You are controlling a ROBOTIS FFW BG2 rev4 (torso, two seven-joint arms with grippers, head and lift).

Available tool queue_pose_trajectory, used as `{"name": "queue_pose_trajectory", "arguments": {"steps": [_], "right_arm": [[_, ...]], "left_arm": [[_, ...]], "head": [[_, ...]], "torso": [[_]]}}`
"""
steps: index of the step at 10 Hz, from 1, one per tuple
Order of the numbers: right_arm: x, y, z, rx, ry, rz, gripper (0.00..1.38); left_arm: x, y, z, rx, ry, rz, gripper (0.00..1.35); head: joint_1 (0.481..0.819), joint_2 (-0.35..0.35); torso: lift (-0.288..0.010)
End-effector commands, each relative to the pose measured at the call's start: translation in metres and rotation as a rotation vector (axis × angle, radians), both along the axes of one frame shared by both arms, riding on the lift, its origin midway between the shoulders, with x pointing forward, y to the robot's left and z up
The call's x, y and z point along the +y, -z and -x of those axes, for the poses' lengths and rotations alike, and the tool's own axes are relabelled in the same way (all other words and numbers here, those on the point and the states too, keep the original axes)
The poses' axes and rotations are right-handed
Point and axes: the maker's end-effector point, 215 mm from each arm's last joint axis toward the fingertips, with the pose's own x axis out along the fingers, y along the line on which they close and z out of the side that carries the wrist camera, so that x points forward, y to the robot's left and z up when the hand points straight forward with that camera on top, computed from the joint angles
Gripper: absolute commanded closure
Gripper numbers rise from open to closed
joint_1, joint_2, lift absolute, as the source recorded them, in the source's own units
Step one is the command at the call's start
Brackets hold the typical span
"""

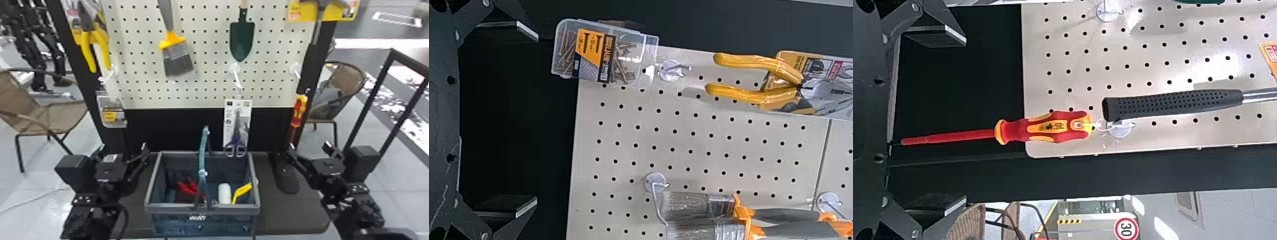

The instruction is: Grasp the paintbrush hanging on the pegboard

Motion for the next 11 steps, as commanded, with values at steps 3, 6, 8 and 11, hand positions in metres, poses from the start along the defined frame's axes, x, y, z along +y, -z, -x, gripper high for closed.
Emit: {"name": "queue_pose_trajectory", "arguments": {"steps": [3,6,8,11], "right_arm": [[0.0,0.0,0.0,0.0,0.0,0.0,0.18],[0.0,0.0,0.0,0.0,0.0,0.0,0.18],[-0.001,-0.001,0.0,-0.002,0.001,-0.002,0.18],[-0.003,-0.001,0.001,-0.002,0.004,-0.002,0.18]], "left_arm": [[-0.001,0.0,0.0,0.0,0.0,-0.002,0.16],[-0.001,-0.001,0.0,-0.003,-0.004,0.0,0.16],[-0.004,0.0,0.0,0.003,0.001,0.014,0.16],[-0.003,-0.047,-0.009,-0.011,-0.002,0.013,0.16]], "head": [[0.549,0.0],[0.549,0.0],[0.549,0.0],[0.549,0.0]], "torso": [[-0.1],[-0.1],[-0.1],[-0.1]]}}
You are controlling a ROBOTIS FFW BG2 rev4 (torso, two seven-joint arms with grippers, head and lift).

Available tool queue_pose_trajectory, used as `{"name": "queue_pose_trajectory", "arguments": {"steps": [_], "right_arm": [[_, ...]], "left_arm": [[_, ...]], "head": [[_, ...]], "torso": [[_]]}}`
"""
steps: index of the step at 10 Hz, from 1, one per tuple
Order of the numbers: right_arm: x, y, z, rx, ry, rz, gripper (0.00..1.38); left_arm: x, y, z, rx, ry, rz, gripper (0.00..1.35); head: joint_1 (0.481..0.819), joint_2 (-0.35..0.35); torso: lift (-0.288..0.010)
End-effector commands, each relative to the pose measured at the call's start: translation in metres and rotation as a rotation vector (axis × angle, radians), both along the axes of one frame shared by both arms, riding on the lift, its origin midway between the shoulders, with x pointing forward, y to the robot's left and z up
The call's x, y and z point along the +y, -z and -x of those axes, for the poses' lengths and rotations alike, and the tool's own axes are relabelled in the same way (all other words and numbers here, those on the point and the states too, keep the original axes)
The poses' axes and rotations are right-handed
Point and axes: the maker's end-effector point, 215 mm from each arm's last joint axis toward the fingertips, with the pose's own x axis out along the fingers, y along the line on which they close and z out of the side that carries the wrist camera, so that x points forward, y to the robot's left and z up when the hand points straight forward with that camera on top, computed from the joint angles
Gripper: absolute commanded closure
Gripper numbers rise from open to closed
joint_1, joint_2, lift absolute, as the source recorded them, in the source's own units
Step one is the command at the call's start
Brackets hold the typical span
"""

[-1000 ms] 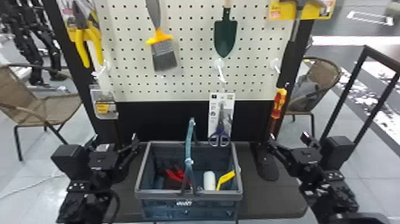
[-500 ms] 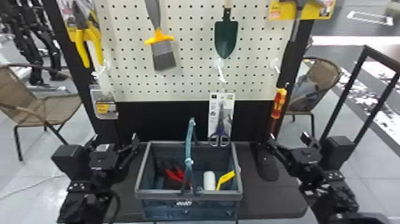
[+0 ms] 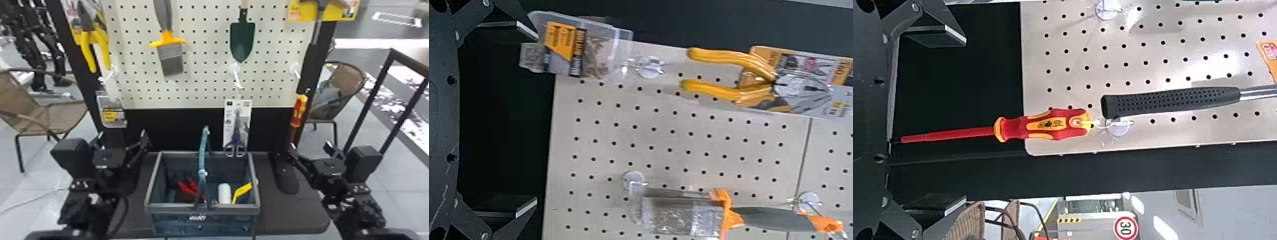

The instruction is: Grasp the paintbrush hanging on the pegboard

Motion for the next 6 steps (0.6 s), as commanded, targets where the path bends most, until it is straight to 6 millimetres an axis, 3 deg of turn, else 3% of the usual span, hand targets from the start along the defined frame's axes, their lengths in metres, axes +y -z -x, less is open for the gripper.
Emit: {"name": "queue_pose_trajectory", "arguments": {"steps": [1,3,6], "right_arm": [[0.0,0.001,0.0,0.001,0.0,0.0,0.18],[0.0,0.001,0.0,0.001,0.0,0.0,0.18],[0.001,0.001,0.0,0.001,-0.002,0.005,0.18]], "left_arm": [[0.0,-0.027,-0.006,0.011,0.009,0.007,0.15],[0.0,-0.078,-0.02,0.021,0.07,-0.01,0.15],[-0.017,-0.163,-0.04,-0.048,0.225,-0.047,0.15]], "head": [[0.549,0.0],[0.549,0.0],[0.549,0.0]], "torso": [[-0.1],[-0.1],[-0.1]]}}
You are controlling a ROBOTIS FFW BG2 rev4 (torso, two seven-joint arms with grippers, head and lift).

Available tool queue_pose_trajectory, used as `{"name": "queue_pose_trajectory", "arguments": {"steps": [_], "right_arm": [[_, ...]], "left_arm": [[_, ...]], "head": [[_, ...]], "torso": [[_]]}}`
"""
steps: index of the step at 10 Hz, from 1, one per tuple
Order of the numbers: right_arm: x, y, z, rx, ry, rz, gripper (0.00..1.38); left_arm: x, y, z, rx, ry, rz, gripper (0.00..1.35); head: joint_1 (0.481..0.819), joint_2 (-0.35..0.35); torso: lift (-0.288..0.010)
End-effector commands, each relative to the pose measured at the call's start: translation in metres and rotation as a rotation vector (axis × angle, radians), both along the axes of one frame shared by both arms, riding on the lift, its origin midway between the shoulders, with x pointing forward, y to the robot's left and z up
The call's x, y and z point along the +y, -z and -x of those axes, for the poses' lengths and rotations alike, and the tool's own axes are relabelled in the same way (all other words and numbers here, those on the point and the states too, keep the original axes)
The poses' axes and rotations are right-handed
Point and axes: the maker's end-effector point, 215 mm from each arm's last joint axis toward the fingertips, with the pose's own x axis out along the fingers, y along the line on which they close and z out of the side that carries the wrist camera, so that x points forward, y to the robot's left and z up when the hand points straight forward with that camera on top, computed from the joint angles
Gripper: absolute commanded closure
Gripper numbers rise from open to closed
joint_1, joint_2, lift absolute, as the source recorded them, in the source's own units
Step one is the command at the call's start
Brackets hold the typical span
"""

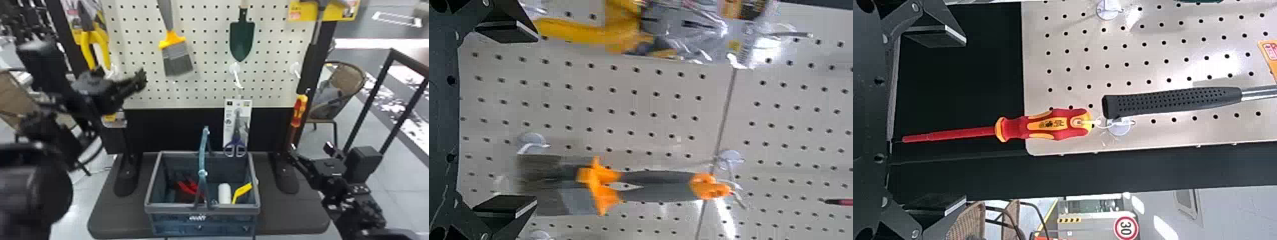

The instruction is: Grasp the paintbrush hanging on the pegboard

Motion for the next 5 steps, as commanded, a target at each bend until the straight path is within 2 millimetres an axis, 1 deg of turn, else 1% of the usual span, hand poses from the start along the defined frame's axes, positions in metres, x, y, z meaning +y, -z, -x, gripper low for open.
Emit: {"name": "queue_pose_trajectory", "arguments": {"steps": [1,2,3,5], "right_arm": [[0.001,0.001,0.0,0.001,-0.001,0.0,0.18],[0.001,-0.001,-0.001,-0.002,-0.001,0.003,0.18],[0.002,-0.001,-0.001,-0.002,-0.003,0.004,0.18],[0.004,0.0,-0.001,0.002,-0.006,0.003,0.18]], "left_arm": [[-0.002,-0.033,-0.006,-0.037,0.027,-0.01,0.16],[-0.002,-0.052,-0.007,-0.058,0.054,0.001,0.16],[-0.007,-0.07,-0.008,-0.083,0.094,0.005,0.16],[-0.023,-0.092,-0.016,-0.093,0.199,0.029,0.15]], "head": [[0.549,0.0],[0.549,0.0],[0.549,0.0],[0.549,0.0]], "torso": [[-0.1],[-0.1],[-0.1],[-0.1]]}}
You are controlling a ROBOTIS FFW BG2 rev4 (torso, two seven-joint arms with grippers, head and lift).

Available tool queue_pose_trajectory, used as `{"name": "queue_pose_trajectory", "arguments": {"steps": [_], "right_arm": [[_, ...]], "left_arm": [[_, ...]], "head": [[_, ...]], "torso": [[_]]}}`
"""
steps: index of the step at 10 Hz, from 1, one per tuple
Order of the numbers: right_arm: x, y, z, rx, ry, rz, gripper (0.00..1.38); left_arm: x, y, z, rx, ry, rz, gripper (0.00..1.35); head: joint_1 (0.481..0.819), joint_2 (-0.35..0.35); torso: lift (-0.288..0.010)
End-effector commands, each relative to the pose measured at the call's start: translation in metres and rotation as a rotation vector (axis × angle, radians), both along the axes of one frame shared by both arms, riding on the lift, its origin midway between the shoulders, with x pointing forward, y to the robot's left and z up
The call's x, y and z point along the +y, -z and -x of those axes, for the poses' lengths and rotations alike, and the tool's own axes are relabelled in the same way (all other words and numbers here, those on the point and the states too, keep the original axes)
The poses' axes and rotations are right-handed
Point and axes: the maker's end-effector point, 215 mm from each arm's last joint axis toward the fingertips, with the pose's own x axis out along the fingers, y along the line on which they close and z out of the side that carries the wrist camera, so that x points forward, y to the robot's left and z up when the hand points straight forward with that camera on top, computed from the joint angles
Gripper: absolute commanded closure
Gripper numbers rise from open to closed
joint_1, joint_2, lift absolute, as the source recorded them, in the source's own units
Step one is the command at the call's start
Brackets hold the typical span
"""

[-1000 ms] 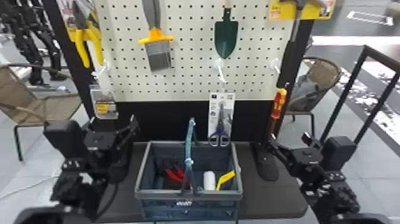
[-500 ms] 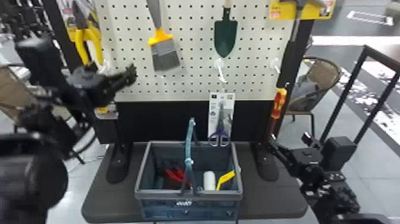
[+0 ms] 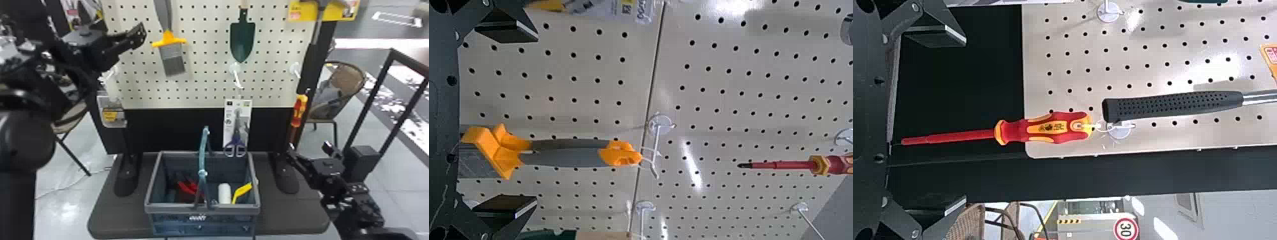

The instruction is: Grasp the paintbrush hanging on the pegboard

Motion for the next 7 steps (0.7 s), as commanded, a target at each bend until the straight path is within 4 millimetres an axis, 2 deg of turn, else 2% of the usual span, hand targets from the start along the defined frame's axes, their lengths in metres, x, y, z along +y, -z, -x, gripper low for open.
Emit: {"name": "queue_pose_trajectory", "arguments": {"steps": [1,3,4,5,7], "right_arm": [[0.0,0.0,-0.001,0.0,-0.001,0.003,0.18],[0.001,-0.002,-0.002,-0.004,-0.003,0.004,0.18],[0.001,-0.002,-0.001,-0.004,-0.004,0.004,0.18],[0.001,-0.003,-0.002,-0.005,-0.004,0.004,0.18],[0.001,-0.002,-0.002,-0.002,-0.004,0.008,0.18]], "left_arm": [[-0.016,-0.006,-0.012,0.022,0.1,0.027,0.16],[-0.034,-0.004,-0.027,0.052,0.213,0.041,0.16],[-0.044,0.004,-0.031,0.075,0.261,0.066,0.16],[-0.057,0.01,-0.033,0.093,0.308,0.088,0.16],[-0.08,0.006,-0.03,0.092,0.357,0.09,0.16]], "head": [[0.549,0.0],[0.549,0.0],[0.549,0.0],[0.549,0.0],[0.549,0.0]], "torso": [[-0.1],[-0.1],[-0.1],[-0.1],[-0.1]]}}
